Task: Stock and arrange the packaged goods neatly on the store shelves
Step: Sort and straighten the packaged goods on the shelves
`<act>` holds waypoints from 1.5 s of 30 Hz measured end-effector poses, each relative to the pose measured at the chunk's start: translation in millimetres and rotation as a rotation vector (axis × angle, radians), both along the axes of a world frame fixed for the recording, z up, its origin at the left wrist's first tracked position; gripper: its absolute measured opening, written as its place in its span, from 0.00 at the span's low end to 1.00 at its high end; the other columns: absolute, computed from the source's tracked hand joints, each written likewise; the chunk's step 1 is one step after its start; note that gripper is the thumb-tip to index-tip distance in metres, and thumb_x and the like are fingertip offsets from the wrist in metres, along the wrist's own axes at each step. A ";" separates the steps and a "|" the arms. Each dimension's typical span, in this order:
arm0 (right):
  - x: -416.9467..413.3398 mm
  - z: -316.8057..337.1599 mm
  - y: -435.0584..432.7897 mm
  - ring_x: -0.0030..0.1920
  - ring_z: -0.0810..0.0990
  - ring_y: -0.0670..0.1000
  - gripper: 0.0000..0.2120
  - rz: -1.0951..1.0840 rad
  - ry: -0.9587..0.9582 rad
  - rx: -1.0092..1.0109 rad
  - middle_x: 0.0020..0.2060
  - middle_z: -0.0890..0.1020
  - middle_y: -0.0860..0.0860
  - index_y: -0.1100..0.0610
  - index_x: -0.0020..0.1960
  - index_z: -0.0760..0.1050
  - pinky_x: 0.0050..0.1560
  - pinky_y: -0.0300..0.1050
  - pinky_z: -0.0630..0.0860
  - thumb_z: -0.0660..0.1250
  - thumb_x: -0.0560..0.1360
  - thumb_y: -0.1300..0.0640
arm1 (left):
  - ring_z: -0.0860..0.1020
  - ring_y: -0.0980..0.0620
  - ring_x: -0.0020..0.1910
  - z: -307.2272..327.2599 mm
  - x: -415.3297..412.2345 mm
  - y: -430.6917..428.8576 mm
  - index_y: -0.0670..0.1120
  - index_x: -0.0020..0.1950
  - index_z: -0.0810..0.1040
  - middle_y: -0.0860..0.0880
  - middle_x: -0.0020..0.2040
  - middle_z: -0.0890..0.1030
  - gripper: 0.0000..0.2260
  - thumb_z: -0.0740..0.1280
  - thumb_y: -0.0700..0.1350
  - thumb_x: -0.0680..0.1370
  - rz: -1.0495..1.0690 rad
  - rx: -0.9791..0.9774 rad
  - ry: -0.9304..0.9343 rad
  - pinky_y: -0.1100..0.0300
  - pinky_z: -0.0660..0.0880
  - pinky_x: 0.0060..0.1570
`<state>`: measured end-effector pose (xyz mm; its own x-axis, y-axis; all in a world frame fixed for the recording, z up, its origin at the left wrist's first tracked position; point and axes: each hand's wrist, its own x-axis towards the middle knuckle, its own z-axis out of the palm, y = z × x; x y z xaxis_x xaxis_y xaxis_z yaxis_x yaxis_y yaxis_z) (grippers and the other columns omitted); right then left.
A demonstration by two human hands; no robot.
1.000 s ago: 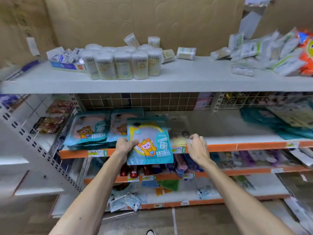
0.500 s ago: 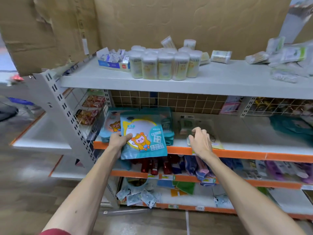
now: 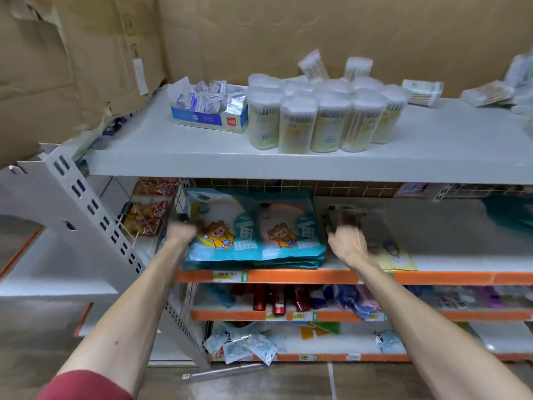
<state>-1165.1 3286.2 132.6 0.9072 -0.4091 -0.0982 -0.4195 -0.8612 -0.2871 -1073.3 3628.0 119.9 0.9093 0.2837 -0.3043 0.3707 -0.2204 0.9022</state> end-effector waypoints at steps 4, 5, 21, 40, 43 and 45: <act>11.8 -9.8 3.6 0.49 0.80 0.63 0.20 -0.011 0.033 -0.009 0.46 0.79 0.63 0.61 0.69 0.67 0.59 0.64 0.74 0.56 0.82 0.51 | 0.78 0.48 0.38 -7.3 15.5 7.5 0.36 0.61 0.74 0.42 0.47 0.80 0.15 0.70 0.36 0.75 -0.056 0.055 0.039 0.57 0.77 0.38; 14.2 -11.1 4.9 0.48 0.81 0.62 0.23 -0.015 0.018 -0.005 0.47 0.79 0.63 0.58 0.74 0.60 0.55 0.61 0.76 0.55 0.82 0.50 | 0.77 0.49 0.37 -6.9 17.1 6.1 0.36 0.60 0.74 0.44 0.45 0.79 0.14 0.70 0.37 0.76 -0.068 0.091 0.049 0.59 0.75 0.35; -4.6 14.3 9.1 0.43 0.79 0.55 0.09 0.074 -0.094 -0.131 0.48 0.79 0.59 0.60 0.51 0.75 0.45 0.49 0.80 0.62 0.78 0.55 | 0.52 0.40 0.77 29.5 -18.5 -93.8 0.43 0.79 0.53 0.41 0.78 0.52 0.28 0.60 0.46 0.81 -0.608 0.889 -0.426 0.48 0.51 0.74; -262.9 32.8 -216.1 0.77 0.54 0.57 0.34 -0.331 -0.110 -0.367 0.78 0.56 0.54 0.56 0.79 0.52 0.74 0.56 0.57 0.61 0.79 0.48 | 0.66 0.40 0.72 34.3 -186.7 -440.8 0.41 0.73 0.68 0.41 0.73 0.69 0.33 0.72 0.48 0.70 -1.383 0.940 -1.207 0.42 0.67 0.67; -301.0 29.1 -255.6 0.77 0.56 0.57 0.33 -0.378 -0.104 -0.374 0.77 0.58 0.54 0.57 0.78 0.54 0.74 0.55 0.57 0.62 0.78 0.49 | 0.69 0.41 0.71 29.8 -214.1 -491.6 0.41 0.71 0.71 0.43 0.71 0.71 0.33 0.75 0.49 0.68 -1.426 0.967 -1.178 0.43 0.69 0.65; -323.0 31.2 -284.0 0.76 0.56 0.57 0.32 -0.406 -0.100 -0.361 0.78 0.58 0.55 0.58 0.78 0.55 0.74 0.55 0.57 0.62 0.79 0.50 | 0.68 0.42 0.72 26.7 -229.4 -528.5 0.41 0.71 0.70 0.43 0.72 0.71 0.32 0.73 0.46 0.69 -1.437 0.975 -1.160 0.44 0.69 0.65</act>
<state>-1488.0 3002.2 163.8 0.6674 -0.7197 0.1914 -0.7242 -0.6871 -0.0588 -1302.8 3099.5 146.5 0.1992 -0.9561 0.2151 -0.9778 -0.2086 -0.0219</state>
